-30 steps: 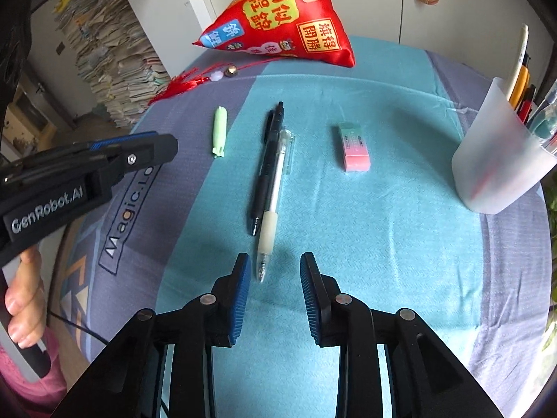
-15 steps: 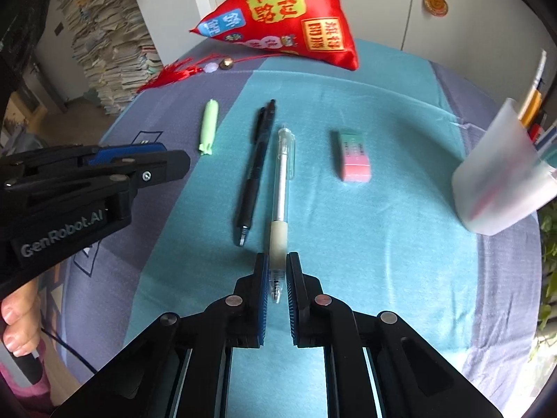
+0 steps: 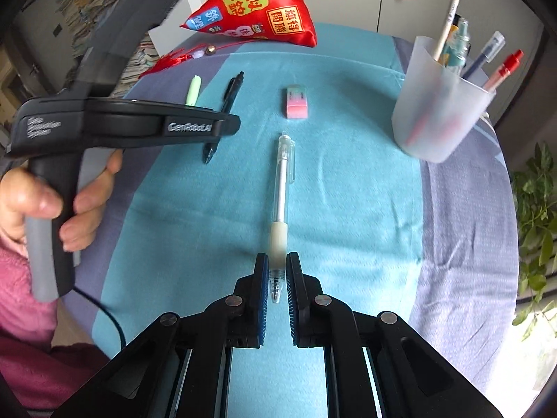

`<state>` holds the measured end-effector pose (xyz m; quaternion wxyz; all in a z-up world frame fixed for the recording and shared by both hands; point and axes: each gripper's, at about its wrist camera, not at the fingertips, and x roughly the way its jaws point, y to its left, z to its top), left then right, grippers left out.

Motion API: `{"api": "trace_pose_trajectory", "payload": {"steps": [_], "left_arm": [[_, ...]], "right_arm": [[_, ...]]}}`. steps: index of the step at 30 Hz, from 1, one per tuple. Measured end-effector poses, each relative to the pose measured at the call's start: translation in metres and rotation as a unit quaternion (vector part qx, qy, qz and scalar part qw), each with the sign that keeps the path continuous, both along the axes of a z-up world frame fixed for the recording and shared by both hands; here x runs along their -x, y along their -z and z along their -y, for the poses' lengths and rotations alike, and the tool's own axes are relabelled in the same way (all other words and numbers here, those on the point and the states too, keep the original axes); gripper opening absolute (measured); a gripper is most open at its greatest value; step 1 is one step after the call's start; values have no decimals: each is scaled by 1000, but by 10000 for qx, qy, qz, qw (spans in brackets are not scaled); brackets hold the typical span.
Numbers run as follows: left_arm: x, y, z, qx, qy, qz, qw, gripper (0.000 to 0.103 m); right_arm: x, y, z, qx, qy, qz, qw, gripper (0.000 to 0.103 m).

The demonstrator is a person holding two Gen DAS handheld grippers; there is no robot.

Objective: Organize stationery

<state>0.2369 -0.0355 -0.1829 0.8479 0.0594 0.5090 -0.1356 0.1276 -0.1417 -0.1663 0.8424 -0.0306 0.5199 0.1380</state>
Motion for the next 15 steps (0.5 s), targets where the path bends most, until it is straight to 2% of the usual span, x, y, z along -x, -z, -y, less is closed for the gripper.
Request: {"api": "trace_pose_trajectory", "payload": {"steps": [2, 3, 10, 15], "left_arm": [[2, 0, 0, -60, 20, 43, 10000, 11], [3, -1, -1, 7, 44, 1, 10000, 9], [45, -11, -25, 514, 525, -419, 9964, 8], [89, -7, -36, 356, 839, -688, 9935, 9]], "right_arm": [[3, -1, 3, -20, 28, 13, 10000, 11], [4, -1, 4, -37, 42, 16, 10000, 11], [10, 3, 4, -73, -59, -89, 9999, 11], [23, 12, 6, -174, -417, -448, 9980, 11]]}}
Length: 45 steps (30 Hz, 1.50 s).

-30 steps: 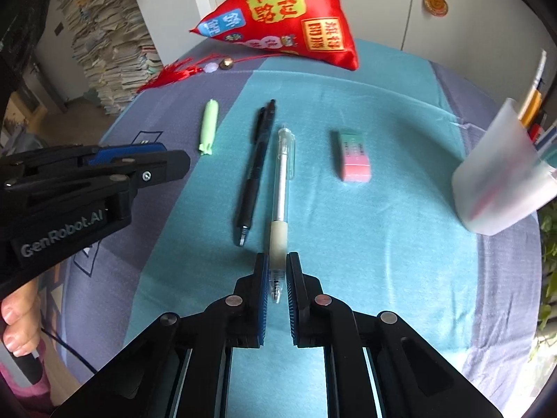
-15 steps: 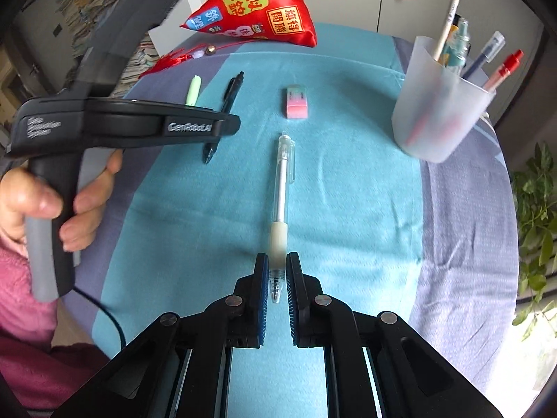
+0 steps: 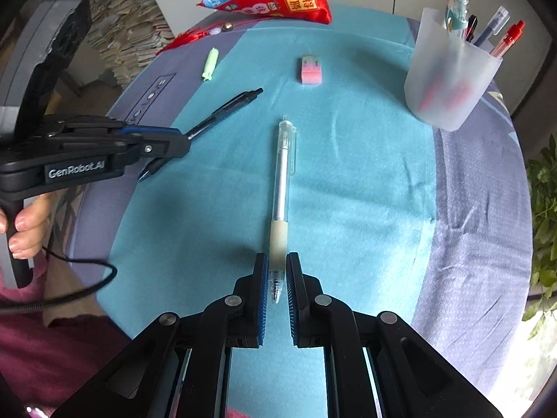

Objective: Organize stationery

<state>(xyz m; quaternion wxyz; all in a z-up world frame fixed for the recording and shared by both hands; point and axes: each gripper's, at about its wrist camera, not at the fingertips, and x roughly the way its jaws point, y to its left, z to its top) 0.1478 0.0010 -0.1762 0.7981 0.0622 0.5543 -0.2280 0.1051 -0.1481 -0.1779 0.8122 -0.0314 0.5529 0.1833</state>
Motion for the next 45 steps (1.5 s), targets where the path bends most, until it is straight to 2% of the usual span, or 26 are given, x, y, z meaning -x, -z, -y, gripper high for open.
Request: {"api": "trace_pose_trajectory", "payload": {"steps": [2, 4, 6, 8, 9, 10, 19, 23, 24, 25, 26, 27, 28, 33, 39, 45], "left_arm": [[12, 4, 2, -189, 154, -36, 9997, 8], [14, 3, 4, -257, 152, 60, 9995, 10], [9, -1, 6, -216, 65, 160, 9996, 15], [-3, -5, 10, -163, -62, 282, 9995, 33], [-7, -6, 13, -121, -67, 350, 9993, 37], [-12, -7, 17, -136, -71, 423, 9990, 39], [-32, 4, 32, -552, 41, 477, 9973, 36], [-40, 11, 32, -493, 100, 325, 9982, 36], [-39, 10, 33, -506, 123, 411, 9978, 36], [-40, 12, 34, -543, 145, 417, 9976, 34], [-41, 11, 35, -559, 150, 472, 9972, 24], [-41, 11, 35, -537, 171, 479, 9973, 16], [-42, 11, 35, -494, 177, 442, 9976, 14], [-38, -2, 22, -209, 41, 551, 9983, 13], [-14, -42, 2, 245, -16, 1131, 9933, 13], [6, -69, -13, 445, -114, 1411, 9889, 13]], "right_arm": [[4, 0, 2, -75, -130, -77, 9999, 11], [3, -5, 5, -196, -94, 33, 9998, 11], [-5, -12, 9, -319, 96, 186, 9993, 17], [-12, -17, 10, -378, 247, 308, 9985, 30], [-16, -20, 8, -392, 289, 349, 9982, 36], [-20, -21, 6, -379, 316, 381, 9981, 36], [-52, -13, -23, 105, 184, 409, 9989, 36], [-59, -11, -21, 123, 200, 332, 9992, 36], [-59, -11, -20, 102, 203, 327, 9992, 36], [-60, -11, -20, 94, 204, 326, 9992, 36], [-60, -11, -20, 95, 201, 323, 9992, 36], [-59, -12, -20, 86, 191, 318, 9993, 36], [-59, -12, -20, 82, 183, 315, 9993, 36], [-61, -11, -24, 99, 142, 309, 9994, 36], [-69, -9, -30, 140, 154, 269, 9994, 36], [-78, -1, -35, 178, 241, 163, 9994, 36]]}}
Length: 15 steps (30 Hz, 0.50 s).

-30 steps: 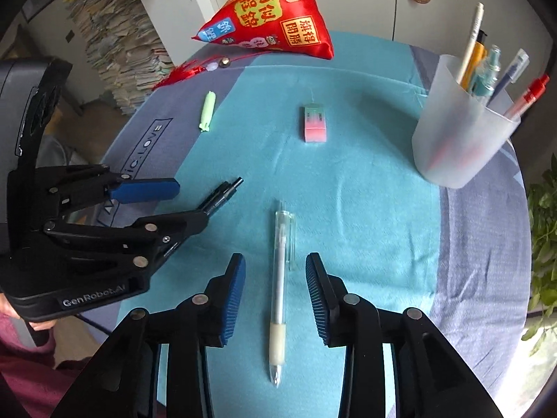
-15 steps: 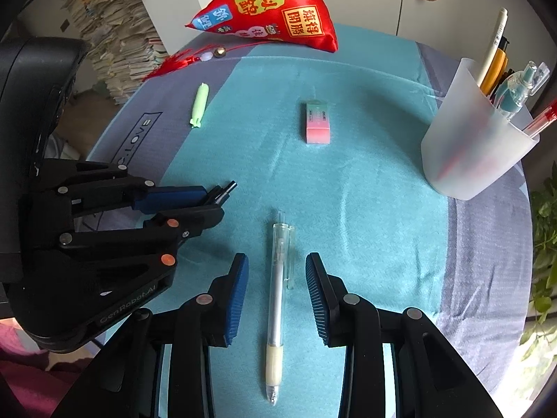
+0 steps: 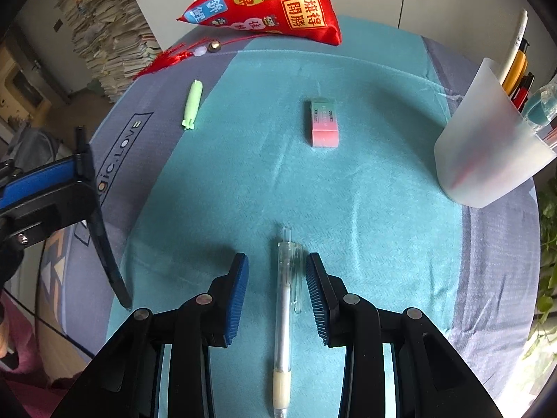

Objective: Organize stationery

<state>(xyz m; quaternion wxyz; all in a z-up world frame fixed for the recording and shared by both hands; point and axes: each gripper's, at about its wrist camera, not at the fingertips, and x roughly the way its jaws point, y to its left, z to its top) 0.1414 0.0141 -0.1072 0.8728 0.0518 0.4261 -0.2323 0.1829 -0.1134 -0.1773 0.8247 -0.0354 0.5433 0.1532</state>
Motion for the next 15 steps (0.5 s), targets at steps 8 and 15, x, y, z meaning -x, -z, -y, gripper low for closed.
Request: {"api": "trace_pose_trajectory", "payload": {"steps": [8, 15], "left_arm": [[7, -16, -5, 124, -62, 210, 9997, 13], [6, -28, 5, 207, 41, 327, 9992, 13]], "right_arm": [[7, -15, 5, -168, 152, 235, 9995, 16], [34, -69, 36, -486, 465, 1025, 9925, 16]]}}
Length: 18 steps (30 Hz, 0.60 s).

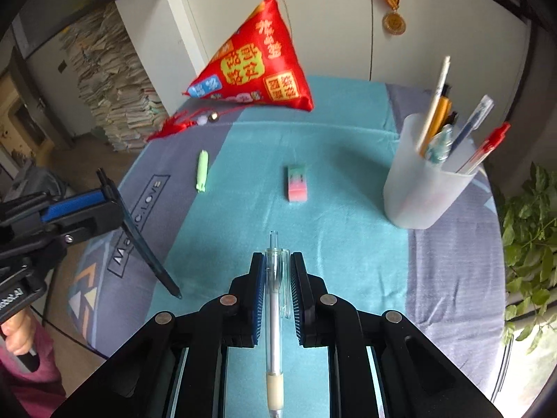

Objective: Organize stationery
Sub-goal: 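Lift and carry both held pens toward the frosted cup with both tools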

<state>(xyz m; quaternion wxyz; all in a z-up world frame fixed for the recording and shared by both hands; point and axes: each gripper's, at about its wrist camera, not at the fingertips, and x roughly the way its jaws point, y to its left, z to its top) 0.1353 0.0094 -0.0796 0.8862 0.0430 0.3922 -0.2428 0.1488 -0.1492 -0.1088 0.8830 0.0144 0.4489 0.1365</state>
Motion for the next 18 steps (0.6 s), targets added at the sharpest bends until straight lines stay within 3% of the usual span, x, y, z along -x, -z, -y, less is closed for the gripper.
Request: {"api": "trace_pose_trajectory", "payload": {"steps": [9, 18], "left_arm": [[-10, -21, 29, 98, 182, 135, 9997, 13], [-46, -55, 80, 236, 381, 397, 9982, 13]], "right_arm": [[19, -53, 57, -499, 766, 881, 9919, 15], [40, -55, 96, -544, 1207, 947, 9867, 15]]}}
